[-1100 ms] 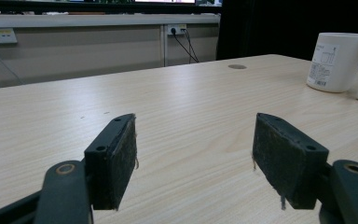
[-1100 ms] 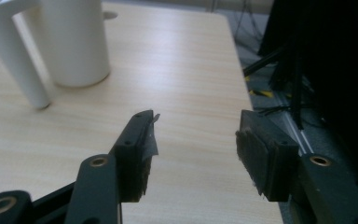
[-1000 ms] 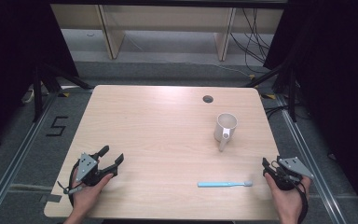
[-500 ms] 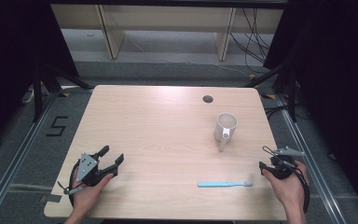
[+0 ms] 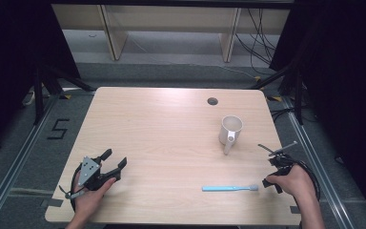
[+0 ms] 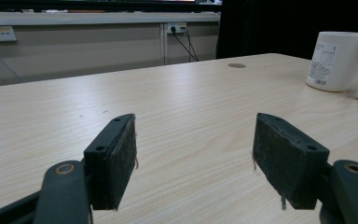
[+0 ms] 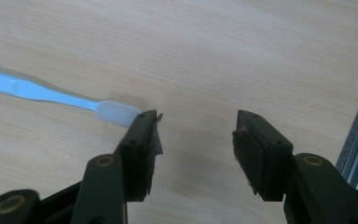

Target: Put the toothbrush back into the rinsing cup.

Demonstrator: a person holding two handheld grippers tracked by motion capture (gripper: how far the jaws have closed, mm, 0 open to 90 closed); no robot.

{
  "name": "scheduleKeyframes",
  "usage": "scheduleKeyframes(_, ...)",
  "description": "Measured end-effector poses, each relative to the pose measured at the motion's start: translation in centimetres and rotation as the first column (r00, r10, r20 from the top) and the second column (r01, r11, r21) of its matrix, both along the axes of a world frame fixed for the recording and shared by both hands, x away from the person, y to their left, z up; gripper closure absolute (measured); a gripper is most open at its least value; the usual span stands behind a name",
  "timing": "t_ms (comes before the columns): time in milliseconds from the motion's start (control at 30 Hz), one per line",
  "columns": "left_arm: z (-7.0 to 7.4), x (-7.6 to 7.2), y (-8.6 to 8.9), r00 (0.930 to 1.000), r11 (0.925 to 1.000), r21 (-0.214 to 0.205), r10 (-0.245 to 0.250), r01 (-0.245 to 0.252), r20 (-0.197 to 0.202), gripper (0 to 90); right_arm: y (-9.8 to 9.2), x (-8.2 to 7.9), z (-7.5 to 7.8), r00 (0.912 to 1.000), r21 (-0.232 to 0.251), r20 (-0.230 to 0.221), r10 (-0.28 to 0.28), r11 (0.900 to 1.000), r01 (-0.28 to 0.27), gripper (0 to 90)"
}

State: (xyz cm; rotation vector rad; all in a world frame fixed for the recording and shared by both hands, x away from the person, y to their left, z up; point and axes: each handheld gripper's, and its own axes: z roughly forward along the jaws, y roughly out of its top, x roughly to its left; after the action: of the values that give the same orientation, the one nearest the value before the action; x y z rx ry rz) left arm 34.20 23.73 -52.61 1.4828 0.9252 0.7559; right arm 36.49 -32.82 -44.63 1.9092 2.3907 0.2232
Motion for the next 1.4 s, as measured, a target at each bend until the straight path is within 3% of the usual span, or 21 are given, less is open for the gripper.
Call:
scheduleKeyframes(267, 0.0, 0.0, 0.0, 1.0, 1.0, 0.002, -0.001, 0.001, -0.002, 29.7, 0.6, 0.4, 0.0, 0.9917, 0.03, -0.033, 0.124, 0.9919, -0.123, 46.0)
scheduleKeyframes(333, 0.0, 0.0, 0.0, 1.0, 1.0, 0.002, -0.001, 0.001, -0.003, 29.7, 0.8, 0.4, 0.1, 0.9828, 0.03, -0.023, 0.183, 0.9828, -0.182, 44.6)
scheduleKeyframes(400, 0.0, 0.0, 0.0, 1.0, 1.0, 0.003, -0.002, 0.002, -0.004, 29.8, 1.2, 0.3, 0.1, 0.9689, -0.03, 0.013, 0.247, 0.9686, -0.247, 43.7)
scheduleKeyframes(500, 0.0, 0.0, 0.0, 1.0, 1.0, 0.0, -0.001, 0.001, -0.001, 29.7, 2.3, 0.4, 0.3, 0.9408, -0.021, 0.019, 0.338, 0.9409, -0.338, 43.8)
scheduleKeyframes(533, 0.0, 0.0, 0.0, 1.0, 1.0, 0.001, -0.002, 0.002, -0.003, 29.7, 2.5, 0.5, 0.3, 0.9245, -0.024, 0.038, 0.379, 0.9252, -0.379, 43.9)
scheduleKeyframes(567, 0.0, 0.0, 0.0, 1.0, 1.0, 0.001, -0.003, 0.003, -0.003, 29.7, 3.1, 0.7, 0.3, 0.888, -0.048, 0.072, 0.454, 0.8909, -0.452, 44.2)
scheduleKeyframes(633, 0.0, 0.0, 0.0, 1.0, 1.0, 0.002, -0.002, 0.002, -0.003, 29.7, 3.4, 0.8, 0.3, 0.8808, -0.052, 0.082, 0.466, 0.8846, -0.464, 44.1)
scheduleKeyframes(667, 0.0, 0.0, 0.0, 1.0, 1.0, 0.003, -0.002, 0.002, -0.003, 29.7, 3.9, 1.1, 0.1, 0.8456, -0.064, 0.084, 0.527, 0.8496, -0.523, 44.7)
scheduleKeyframes(700, 0.0, 0.0, 0.0, 1.0, 1.0, 0.003, -0.003, 0.003, -0.003, 29.7, 3.9, 1.1, 0.1, 0.8456, -0.064, 0.084, 0.527, 0.8496, -0.523, 44.7)
scheduleKeyframes(733, 0.0, 0.0, 0.0, 1.0, 1.0, 0.0, -0.001, 0.001, -0.003, 29.7, 4.1, 1.2, 0.0, 0.8306, -0.072, 0.082, 0.551, 0.8345, -0.546, 44.8)
scheduleKeyframes(767, 0.0, 0.0, 0.0, 1.0, 1.0, -0.001, -0.001, 0.001, -0.004, 29.7, 4.3, 1.3, 0.0, 0.7998, -0.083, 0.075, 0.596, 0.8029, -0.59, 45.0)
scheduleKeyframes(833, 0.0, 0.0, 0.0, 1.0, 1.0, -0.001, -0.001, 0.001, -0.004, 29.7, 4.8, 1.3, 0.0, 0.7881, -0.083, 0.065, 0.612, 0.7903, -0.607, 45.9)
scheduleKeyframes(867, 0.0, 0.0, 0.0, 1.0, 1.0, -0.001, -0.001, 0.001, -0.004, 29.7, 5.0, 1.4, 0.0, 0.7699, -0.084, 0.061, 0.635, 0.7719, -0.63, 46.4)
scheduleKeyframes(900, 0.0, 0.0, 0.0, 1.0, 1.0, -0.003, 0.002, -0.002, -0.003, 29.6, 5.3, 1.4, -0.1, 0.7668, -0.084, 0.064, 0.639, 0.7691, -0.634, 47.2)
scheduleKeyframes(1033, 0.0, -0.1, 0.0, 1.0, 1.0, -0.003, -0.001, 0.001, -0.004, 29.6, 6.1, 1.3, -0.3, 0.7219, -0.073, 0.048, 0.69, 0.7232, -0.687, 48.8)
scheduleKeyframes(1167, 0.0, 0.0, 0.0, 1.0, 1.0, -0.002, -0.002, 0.002, -0.003, 29.7, 7.2, 1.0, -0.5, 0.6999, -0.043, 0.006, 0.714, 0.6994, -0.713, 49.0)
scheduleKeyframes(1200, 0.0, -0.1, 0.0, 1.0, 1.0, -0.004, -0.002, 0.002, -0.004, 29.6, 7.3, 1.1, -0.6, 0.6658, -0.035, 0.015, 0.746, 0.6659, -0.745, 49.0)
scheduleKeyframes(1233, 0.0, -0.1, 0.0, 1.0, 1.0, -0.004, -0.002, 0.002, -0.004, 29.6, 7.7, 1.1, -0.8, 0.6444, -0.03, 0.0, 0.765, 0.6441, -0.764, 49.1)
scheduleKeyframes(1267, 0.0, -0.1, 0.0, 1.0, 1.0, -0.004, -0.002, 0.002, -0.004, 29.7, 7.7, 1.1, -0.8, 0.6444, -0.03, 0.0, 0.765, 0.6441, -0.764, 49.1)
scheduleKeyframes(1367, 0.0, -0.1, 0.0, 1.0, 1.0, -0.004, -0.002, 0.002, -0.004, 29.6, 8.4, 1.1, -1.2, 0.6013, -0.031, -0.023, 0.799, 0.6006, -0.799, 49.1)
scheduleKeyframes(1400, 0.0, -0.1, 0.0, 1.0, 1.0, -0.003, -0.001, 0.001, -0.006, 29.6, 8.4, 1.1, -1.2, 0.6013, -0.031, -0.023, 0.799, 0.6006, -0.799, 49.1)
